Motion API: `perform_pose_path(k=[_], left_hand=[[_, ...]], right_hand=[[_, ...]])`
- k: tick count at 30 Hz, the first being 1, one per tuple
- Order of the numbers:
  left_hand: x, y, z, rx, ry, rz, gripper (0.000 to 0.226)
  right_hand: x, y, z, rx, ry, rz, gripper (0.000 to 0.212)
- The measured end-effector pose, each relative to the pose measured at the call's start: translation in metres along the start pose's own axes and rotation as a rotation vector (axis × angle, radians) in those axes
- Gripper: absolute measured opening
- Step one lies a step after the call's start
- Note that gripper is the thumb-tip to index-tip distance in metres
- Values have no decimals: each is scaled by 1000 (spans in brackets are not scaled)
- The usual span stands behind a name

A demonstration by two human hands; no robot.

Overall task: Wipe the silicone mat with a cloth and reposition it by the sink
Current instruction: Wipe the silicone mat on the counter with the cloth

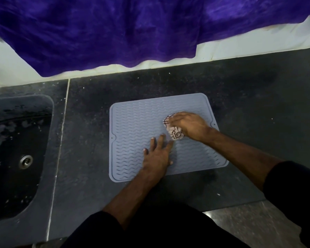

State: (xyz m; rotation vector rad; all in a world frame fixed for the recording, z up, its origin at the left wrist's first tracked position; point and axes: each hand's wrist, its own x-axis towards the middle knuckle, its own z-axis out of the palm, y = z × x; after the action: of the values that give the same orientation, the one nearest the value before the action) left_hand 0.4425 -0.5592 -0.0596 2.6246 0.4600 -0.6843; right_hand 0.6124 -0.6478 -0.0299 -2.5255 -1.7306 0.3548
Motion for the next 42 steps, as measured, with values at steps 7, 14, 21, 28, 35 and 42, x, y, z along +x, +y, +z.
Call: perform_pose_path(k=[7,14,21,28,35,42], left_hand=[[-16,-17,10,-42,143,60,90],[-30,-31,15,6,116,-8,83],[-33,-31,11,-38,97,2,86],[-36,-26,6,-37,90,-14,81],[-39,-25,1,-29,78,-9,85],[-39,-22,-3,-11,57,-23,83]], right_hand=[[7,0,-11,11,-32,90,46],[33,-45,8,8,-19,-119,48],[12,-16,-1,-3,-33,-73,45],[23,-38,4,-11,-50,-213,45],[17,-18,-9,-42,-66,-37,45],[25,-41,0,6,-97,-172,47]])
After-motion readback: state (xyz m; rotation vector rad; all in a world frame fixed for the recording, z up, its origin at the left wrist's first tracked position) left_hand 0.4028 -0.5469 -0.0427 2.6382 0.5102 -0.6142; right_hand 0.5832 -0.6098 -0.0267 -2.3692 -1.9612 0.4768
